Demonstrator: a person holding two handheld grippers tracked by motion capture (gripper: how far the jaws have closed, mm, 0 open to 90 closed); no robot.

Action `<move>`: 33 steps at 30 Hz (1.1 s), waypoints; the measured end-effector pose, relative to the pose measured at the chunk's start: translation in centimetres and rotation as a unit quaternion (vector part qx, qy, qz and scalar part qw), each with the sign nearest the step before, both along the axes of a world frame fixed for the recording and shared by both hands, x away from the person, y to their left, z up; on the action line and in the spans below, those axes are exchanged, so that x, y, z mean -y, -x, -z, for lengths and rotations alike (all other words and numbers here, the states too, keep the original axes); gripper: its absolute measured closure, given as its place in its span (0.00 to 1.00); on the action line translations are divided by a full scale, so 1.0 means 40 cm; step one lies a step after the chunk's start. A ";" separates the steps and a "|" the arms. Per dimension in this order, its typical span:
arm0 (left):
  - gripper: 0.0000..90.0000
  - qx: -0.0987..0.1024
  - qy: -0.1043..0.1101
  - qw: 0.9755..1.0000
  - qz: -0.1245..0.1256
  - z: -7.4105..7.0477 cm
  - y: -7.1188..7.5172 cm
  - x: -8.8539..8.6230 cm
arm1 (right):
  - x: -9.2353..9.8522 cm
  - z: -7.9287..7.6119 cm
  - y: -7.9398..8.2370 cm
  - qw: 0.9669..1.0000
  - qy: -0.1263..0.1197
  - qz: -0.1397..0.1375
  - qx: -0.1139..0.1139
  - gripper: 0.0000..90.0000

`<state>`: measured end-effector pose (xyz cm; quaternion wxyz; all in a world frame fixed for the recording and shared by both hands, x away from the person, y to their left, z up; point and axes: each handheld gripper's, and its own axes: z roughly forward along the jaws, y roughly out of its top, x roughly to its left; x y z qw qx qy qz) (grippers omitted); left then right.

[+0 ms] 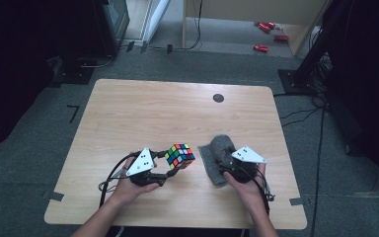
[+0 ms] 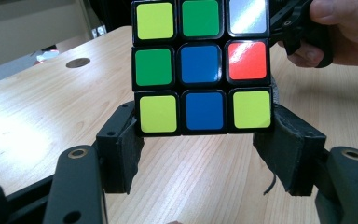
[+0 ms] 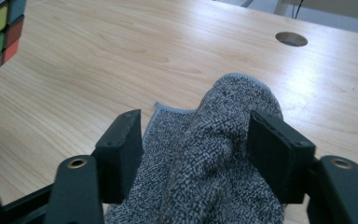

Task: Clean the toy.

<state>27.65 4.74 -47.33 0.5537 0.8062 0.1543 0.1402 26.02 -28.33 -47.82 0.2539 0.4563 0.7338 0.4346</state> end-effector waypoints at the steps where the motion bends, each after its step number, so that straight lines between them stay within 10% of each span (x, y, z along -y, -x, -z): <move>1: 0.39 0.000 0.000 1.000 -0.001 0.000 0.000 -0.001 | 0.002 0.001 -0.001 1.000 0.001 0.001 -0.003 0.44; 23: 0.39 -0.004 0.006 1.000 -0.013 0.002 -0.005 -0.005 | -0.007 0.056 -0.031 0.992 0.049 0.030 -0.108 0.64; 33: 0.39 -0.002 0.004 1.000 -0.008 0.004 -0.003 -0.003 | 0.012 0.007 -0.013 0.997 -0.023 0.025 -0.074 0.82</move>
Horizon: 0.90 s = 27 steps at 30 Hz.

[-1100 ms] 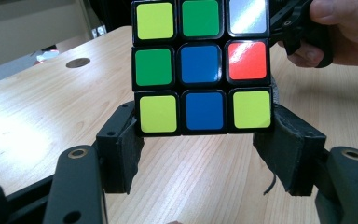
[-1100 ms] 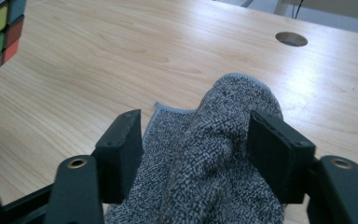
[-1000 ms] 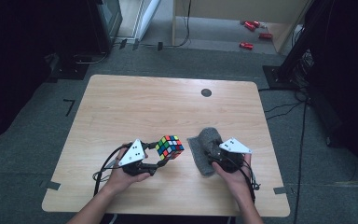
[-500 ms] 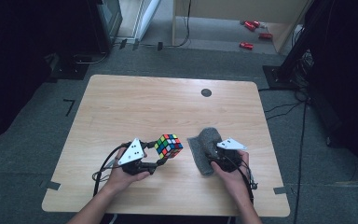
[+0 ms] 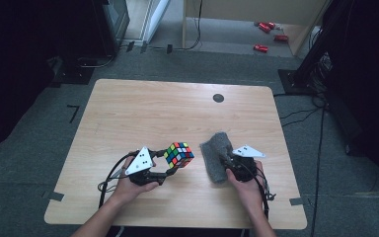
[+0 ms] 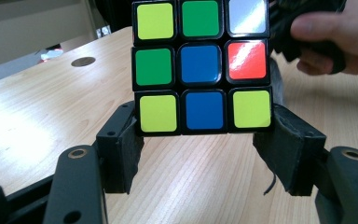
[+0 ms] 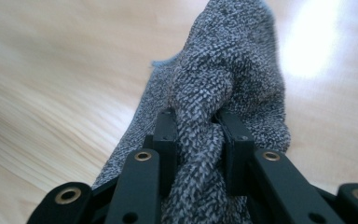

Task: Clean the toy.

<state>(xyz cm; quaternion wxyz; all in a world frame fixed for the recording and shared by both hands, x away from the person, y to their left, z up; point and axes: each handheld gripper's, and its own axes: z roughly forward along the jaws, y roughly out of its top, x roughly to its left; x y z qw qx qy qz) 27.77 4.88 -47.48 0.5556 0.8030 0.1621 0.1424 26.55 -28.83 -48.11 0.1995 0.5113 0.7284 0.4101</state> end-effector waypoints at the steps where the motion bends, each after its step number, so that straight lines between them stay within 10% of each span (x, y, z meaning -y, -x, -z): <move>1: 0.39 0.001 -0.001 1.000 0.000 0.000 0.000 0.000 | 0.002 -0.012 0.006 1.000 -0.013 -0.001 0.010 0.82; 7: 0.39 0.005 -0.010 1.000 0.003 0.005 0.004 0.008 | -0.008 -0.090 0.054 0.991 -0.096 -0.039 0.084 0.82; 15: 0.39 0.013 -0.018 1.000 0.016 0.009 0.015 0.025 | -0.079 -0.154 0.114 0.973 -0.134 -0.117 0.144 0.82; 21: 0.39 0.023 -0.021 0.999 0.028 0.009 0.031 0.041 | -0.118 -0.153 0.127 0.965 -0.155 -0.153 0.143 0.82; 27: 0.39 0.047 -0.018 0.998 0.042 0.001 0.047 0.044 | -0.129 -0.132 0.120 0.967 -0.160 -0.155 0.124 0.82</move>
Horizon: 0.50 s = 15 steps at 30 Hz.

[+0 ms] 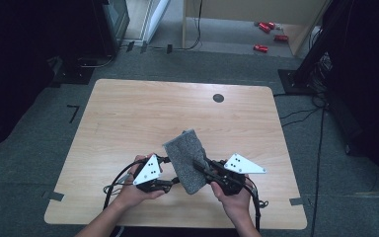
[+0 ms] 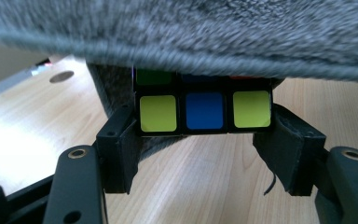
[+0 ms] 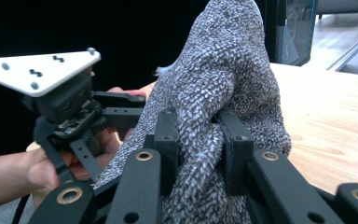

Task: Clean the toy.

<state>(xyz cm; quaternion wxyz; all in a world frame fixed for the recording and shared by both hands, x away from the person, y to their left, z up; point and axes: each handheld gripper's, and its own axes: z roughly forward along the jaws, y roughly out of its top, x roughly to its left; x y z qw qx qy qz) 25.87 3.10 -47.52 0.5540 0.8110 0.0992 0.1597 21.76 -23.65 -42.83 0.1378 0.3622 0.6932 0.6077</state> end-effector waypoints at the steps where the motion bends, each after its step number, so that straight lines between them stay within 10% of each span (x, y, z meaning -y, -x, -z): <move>1: 0.39 0.003 0.003 1.000 0.004 -0.002 0.002 -0.001 | 0.004 0.001 -0.002 1.000 -0.004 0.001 -0.002 0.82; 15: 0.39 0.027 0.013 1.000 0.010 -0.013 0.018 -0.004 | 0.033 0.018 -0.025 0.999 -0.021 0.012 -0.035 0.80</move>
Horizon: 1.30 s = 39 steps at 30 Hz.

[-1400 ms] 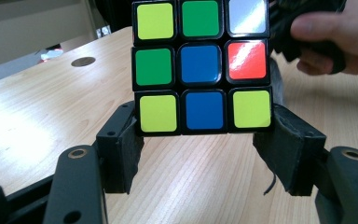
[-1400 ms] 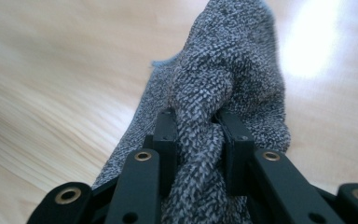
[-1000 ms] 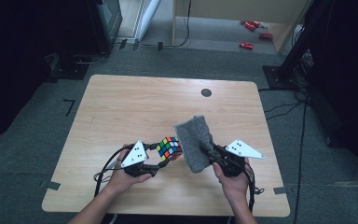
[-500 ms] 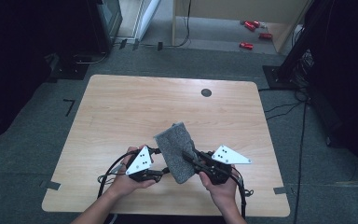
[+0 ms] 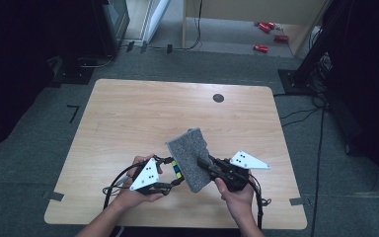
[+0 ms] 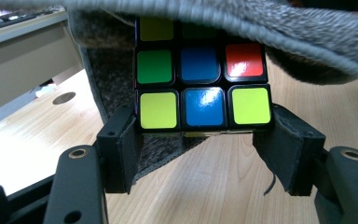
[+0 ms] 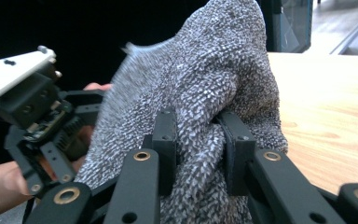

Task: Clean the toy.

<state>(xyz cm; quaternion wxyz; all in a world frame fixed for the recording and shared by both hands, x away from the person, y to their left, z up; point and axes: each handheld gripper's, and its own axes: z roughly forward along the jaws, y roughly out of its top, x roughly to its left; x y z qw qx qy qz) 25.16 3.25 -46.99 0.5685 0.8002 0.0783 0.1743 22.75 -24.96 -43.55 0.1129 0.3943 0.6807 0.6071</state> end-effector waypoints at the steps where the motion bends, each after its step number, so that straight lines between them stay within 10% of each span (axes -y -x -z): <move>1: 0.39 -0.001 0.002 1.000 0.000 -0.001 0.000 -0.001 | 0.002 0.002 -0.002 1.000 -0.001 0.003 -0.006 0.80; 14: 0.39 -0.003 0.007 1.000 0.001 -0.006 -0.001 -0.002 | 0.009 0.052 -0.034 0.996 0.053 0.035 -0.057 0.79; 21: 0.39 -0.006 -0.009 1.000 -0.007 0.003 -0.007 0.002 | 0.018 0.020 -0.014 0.998 0.034 0.052 -0.023 0.79; 28: 0.39 -0.006 -0.022 1.000 -0.007 0.010 -0.003 0.012 | -0.023 -0.016 0.023 0.999 0.021 -0.004 0.033 0.78; 39: 0.39 -0.005 -0.013 1.000 0.001 0.002 0.000 0.008 | 0.000 0.016 -0.007 0.999 0.029 0.026 -0.009 0.78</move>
